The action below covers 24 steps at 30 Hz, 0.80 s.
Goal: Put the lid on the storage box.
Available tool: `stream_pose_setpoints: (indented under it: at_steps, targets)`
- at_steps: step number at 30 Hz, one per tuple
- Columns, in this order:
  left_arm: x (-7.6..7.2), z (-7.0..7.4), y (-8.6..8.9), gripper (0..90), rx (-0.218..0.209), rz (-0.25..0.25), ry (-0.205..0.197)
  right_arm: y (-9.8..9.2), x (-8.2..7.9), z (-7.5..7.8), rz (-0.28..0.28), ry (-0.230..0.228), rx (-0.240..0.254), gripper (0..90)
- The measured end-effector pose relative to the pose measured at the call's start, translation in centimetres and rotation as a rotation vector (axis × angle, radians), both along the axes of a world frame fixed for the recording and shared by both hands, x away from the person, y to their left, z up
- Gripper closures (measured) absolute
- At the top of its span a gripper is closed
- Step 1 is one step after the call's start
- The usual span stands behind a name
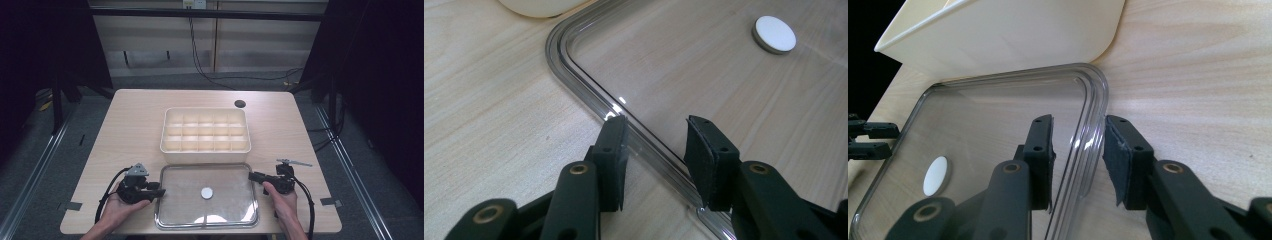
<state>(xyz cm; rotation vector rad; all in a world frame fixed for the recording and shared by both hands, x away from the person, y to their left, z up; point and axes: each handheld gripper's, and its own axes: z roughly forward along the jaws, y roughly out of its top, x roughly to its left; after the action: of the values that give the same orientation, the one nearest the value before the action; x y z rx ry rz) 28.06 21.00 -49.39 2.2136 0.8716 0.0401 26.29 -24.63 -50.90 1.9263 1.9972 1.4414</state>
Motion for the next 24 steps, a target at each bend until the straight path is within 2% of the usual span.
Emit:
stream_pose_setpoints:
  at_steps: [4, 5, 9, 14, 15, 16, 17, 20, 21, 24]
  targets:
    - [0.0, 0.0, 0.0, 60.3, -0.003, 0.002, 0.001, -0.1, -0.1, 0.0, -0.006, -0.001, 0.019, 65.1]
    - [0.0, 0.0, 0.0, 59.7, -0.004, 0.001, 0.001, -0.1, -0.4, 0.3, -0.022, -0.014, 0.041, 65.1]
    - [0.0, 0.0, 0.0, 57.6, -0.006, -0.001, 0.001, -0.5, -0.6, 0.6, -0.020, -0.036, 0.087, 65.8]
    - [-0.1, -0.1, 0.0, 57.5, -0.011, 0.001, -0.007, -0.5, -0.7, 0.5, -0.014, -0.021, 0.103, 65.6]
    - [0.0, -0.1, 0.0, 57.4, -0.013, 0.001, -0.007, -0.6, -0.8, 0.6, -0.012, -0.027, 0.126, 67.3]
    - [0.0, -0.1, 0.0, 57.4, -0.013, 0.001, -0.007, -0.6, -0.8, 0.6, -0.012, -0.027, 0.126, 67.3]
    - [0.0, -0.1, 0.0, 57.0, -0.018, 0.000, -0.004, -0.5, -0.9, 0.6, 0.013, -0.021, 0.165, 70.3]
    - [0.0, -0.1, 0.0, 55.6, -0.018, -0.001, -0.005, 0.0, -0.9, 0.7, 0.031, -0.023, 0.153, 69.2]
    - [-0.1, -0.1, -0.1, 55.6, -0.013, -0.001, -0.009, 0.0, -0.9, 0.8, 0.032, -0.027, 0.132, 68.9]
    - [-0.1, -0.1, 0.0, 54.9, -0.019, -0.004, -0.006, -0.1, -0.6, 1.0, 0.057, -0.036, 0.134, 68.6]
